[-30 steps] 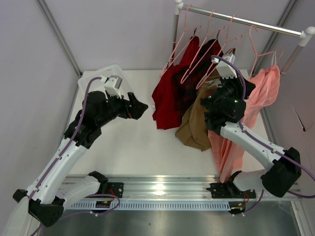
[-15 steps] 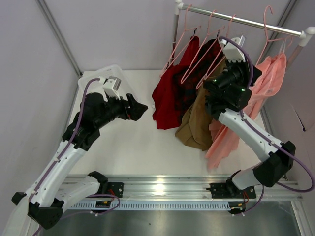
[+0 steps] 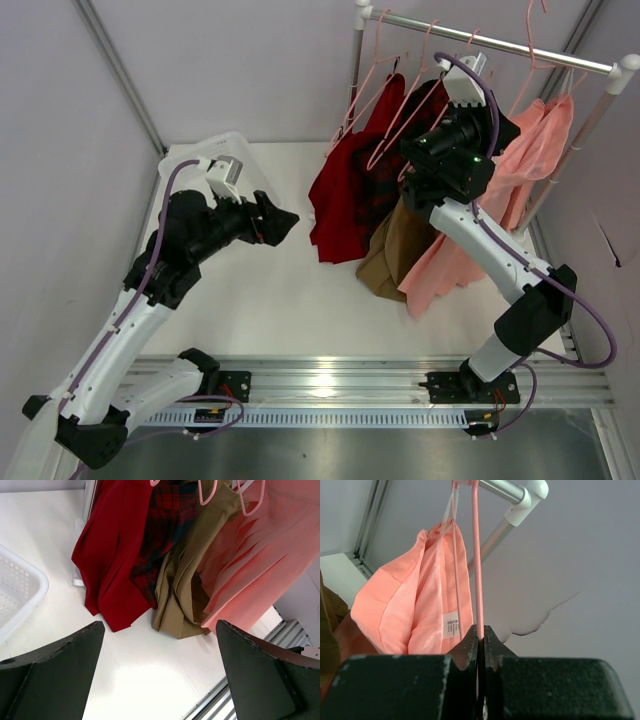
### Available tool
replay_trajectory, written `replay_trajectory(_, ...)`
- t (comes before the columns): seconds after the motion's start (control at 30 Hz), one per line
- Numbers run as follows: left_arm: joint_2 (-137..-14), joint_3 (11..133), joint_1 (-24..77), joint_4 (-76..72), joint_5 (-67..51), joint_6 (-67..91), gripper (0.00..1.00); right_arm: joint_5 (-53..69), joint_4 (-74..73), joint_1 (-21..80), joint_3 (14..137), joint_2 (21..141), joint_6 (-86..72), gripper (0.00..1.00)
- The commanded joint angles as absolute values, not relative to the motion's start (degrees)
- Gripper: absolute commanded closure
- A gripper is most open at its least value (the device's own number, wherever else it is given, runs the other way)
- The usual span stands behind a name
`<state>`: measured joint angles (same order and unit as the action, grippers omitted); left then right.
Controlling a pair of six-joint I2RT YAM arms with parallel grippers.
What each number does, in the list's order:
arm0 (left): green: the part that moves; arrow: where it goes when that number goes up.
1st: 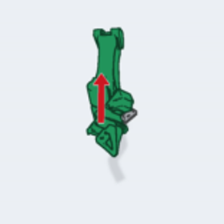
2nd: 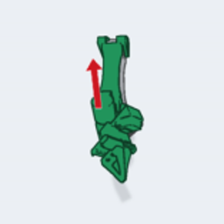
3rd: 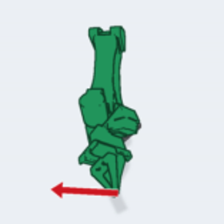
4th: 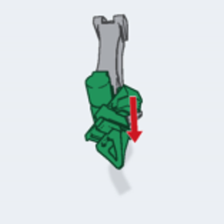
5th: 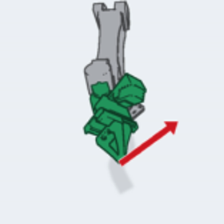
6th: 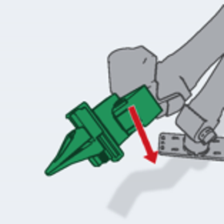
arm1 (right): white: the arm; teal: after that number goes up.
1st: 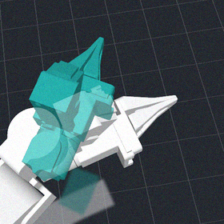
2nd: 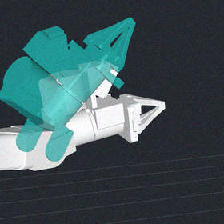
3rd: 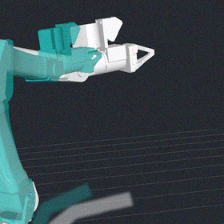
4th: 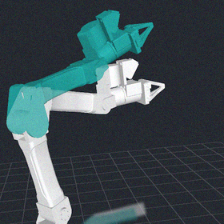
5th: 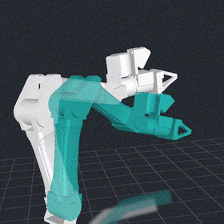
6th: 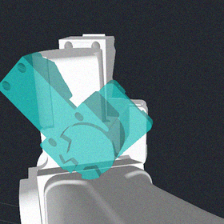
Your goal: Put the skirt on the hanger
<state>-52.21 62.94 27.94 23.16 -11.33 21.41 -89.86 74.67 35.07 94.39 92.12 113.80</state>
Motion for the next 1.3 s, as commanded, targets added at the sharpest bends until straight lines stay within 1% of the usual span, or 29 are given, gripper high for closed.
replay_trajectory(0.0, -50.80, 62.58, 27.51, 20.83, -13.01, 21.36, 0.01, -100.72, 88.86, 34.54, 93.00, 88.34, 110.49, 1.00)
replay_trajectory(0.23, -50.98, 62.58, 27.60, 20.48, -14.24, 21.80, 0.01, -100.90, 88.59, 35.07, 87.19, 85.69, 100.64, 1.00)
replay_trajectory(0.4, -51.41, 63.02, 27.51, 20.48, -14.06, 22.15, 0.01, -100.99, 88.68, 34.45, 88.59, 90.25, 104.15, 1.00)
replay_trajectory(0.5, -51.94, 63.89, 27.60, 21.00, -13.45, 22.24, 0.01, -100.99, 88.77, 33.40, 89.03, 90.70, 102.14, 1.00)
replay_trajectory(0.57, -51.94, 63.90, 27.60, 21.18, -12.92, 22.15, 0.01, -100.81, 88.68, 32.00, 91.49, 91.14, 102.56, 1.00)
replay_trajectory(0.67, -51.94, 63.90, 27.60, 21.18, -11.78, 22.24, 0.00, -100.55, 88.86, 30.15, 94.92, 93.60, 109.85, 1.00)
replay_trajectory(0.73, -52.56, 64.25, 27.51, 21.01, -11.08, 22.32, 0.01, -100.72, 88.33, 29.36, 93.79, 92.56, 107.33, 1.00)
replay_trajectory(0.87, -52.91, 63.72, 27.60, 21.00, -10.02, 22.41, 0.01, -99.24, 88.42, 27.16, 95.09, 93.60, 108.89, 1.00)
replay_trajectory(0.93, -52.91, 64.07, 27.60, 21.09, -9.32, 22.41, 0.01, -96.51, 84.49, 27.16, 94.40, 93.34, 108.29, 1.00)
replay_trajectory(0.97, -52.91, 64.16, 27.60, 21.18, -9.06, 22.41, 0.01, -95.81, 80.37, 27.25, 93.35, 92.73, 104.54, 1.00)
replay_trajectory(1.0, -52.82, 64.07, 27.60, 21.18, -8.79, 22.33, 0.01, -93.36, 69.19, 27.94, 92.30, 91.85, 101.28, 1.00)
replay_trajectory(1.03, -52.82, 63.99, 27.60, 21.27, -8.53, 22.32, 0.01, -92.21, 60.99, 28.56, 91.15, 90.71, 96.46, 1.00)
replay_trajectory(1.07, -52.91, 63.98, 27.51, 21.27, -8.35, 22.32, 0.01, -91.07, 51.25, 29.26, 90.53, 89.49, 84.67, 1.00)
replay_trajectory(1.1, -53.08, 64.07, 27.60, 21.27, -8.35, 22.32, 0.01, -89.75, 33.05, 30.66, 90.61, 86.69, 77.50, 1.00)
replay_trajectory(1.13, -53.26, 64.25, 27.60, 21.18, -8.18, 22.32, 0.01, -86.87, 22.61, 30.93, 91.83, 85.09, 68.73, 1.00)
replay_trajectory(1.17, -53.52, 64.25, 27.60, 21.36, -8.09, 22.32, 0.01, -85.44, 8.93, 30.94, 94.63, 84.03, 45.85, 1.00)
replay_trajectory(1.2, -54.05, 64.42, 27.60, 21.62, -7.91, 22.24, 0.01, -83.43, -18.18, 30.15, 103.45, 82.98, 33.44, 1.00)
replay_trajectory(1.23, -54.23, 64.95, 27.60, 21.80, -7.74, 22.15, 0.01, -74.79, -30.03, 29.36, 108.15, 82.97, 22.44, 1.00)
replay_trajectory(1.27, -54.32, 64.95, 27.60, 21.97, -7.39, 22.06, 0.01, -69.05, -39.28, 27.96, 111.76, 82.79, 14.32, 1.00)
